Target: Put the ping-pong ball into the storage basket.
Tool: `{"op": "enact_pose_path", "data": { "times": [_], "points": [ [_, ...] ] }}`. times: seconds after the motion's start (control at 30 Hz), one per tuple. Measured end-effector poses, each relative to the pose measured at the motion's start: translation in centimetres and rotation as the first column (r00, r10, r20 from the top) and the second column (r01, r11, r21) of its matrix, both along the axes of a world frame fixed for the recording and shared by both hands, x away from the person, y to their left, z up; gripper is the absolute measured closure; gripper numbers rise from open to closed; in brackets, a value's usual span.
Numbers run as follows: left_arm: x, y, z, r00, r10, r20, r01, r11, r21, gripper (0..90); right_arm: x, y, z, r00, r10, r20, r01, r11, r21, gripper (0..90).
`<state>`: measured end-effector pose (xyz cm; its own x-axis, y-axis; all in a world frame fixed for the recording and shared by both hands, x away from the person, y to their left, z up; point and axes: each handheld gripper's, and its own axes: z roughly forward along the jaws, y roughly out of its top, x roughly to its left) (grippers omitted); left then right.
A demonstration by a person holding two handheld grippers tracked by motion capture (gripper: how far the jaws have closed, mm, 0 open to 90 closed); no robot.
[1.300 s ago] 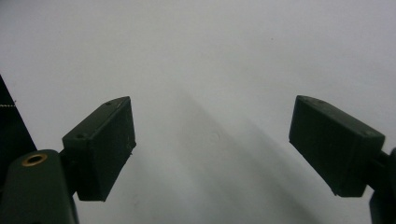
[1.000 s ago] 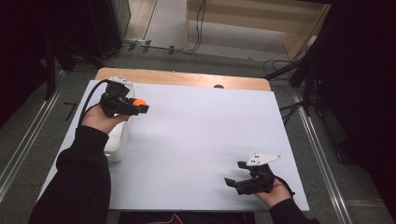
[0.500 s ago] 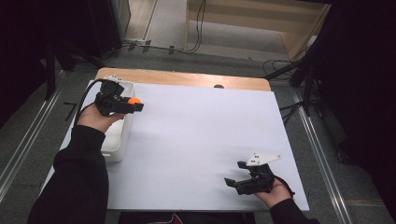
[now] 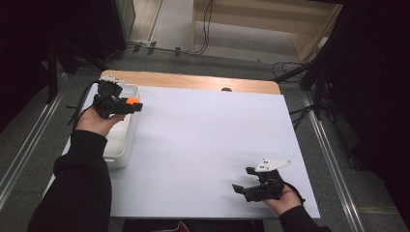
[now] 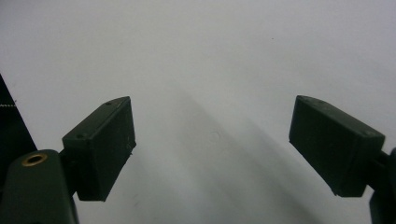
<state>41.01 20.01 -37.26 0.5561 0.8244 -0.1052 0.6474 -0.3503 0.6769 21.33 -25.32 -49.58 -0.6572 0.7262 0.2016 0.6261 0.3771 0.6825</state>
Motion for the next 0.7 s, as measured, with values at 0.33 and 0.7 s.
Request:
{"op": "enact_pose_path", "data": {
  "times": [0.33,0.7],
  "points": [
    [0.2,0.6,-0.1,0.9996,0.027,-0.012,-0.027,0.9996,0.002,50.5,0.0,0.0,0.0,1.0000,0.003,-0.001,-0.003,1.0000,0.000,13.2],
    [0.5,1.5,-0.3,0.9980,0.063,-0.011,-0.062,0.9978,0.020,50.4,0.0,0.0,0.0,1.0000,0.001,-0.001,-0.001,1.0000,0.001,13.2]
  ]
}}
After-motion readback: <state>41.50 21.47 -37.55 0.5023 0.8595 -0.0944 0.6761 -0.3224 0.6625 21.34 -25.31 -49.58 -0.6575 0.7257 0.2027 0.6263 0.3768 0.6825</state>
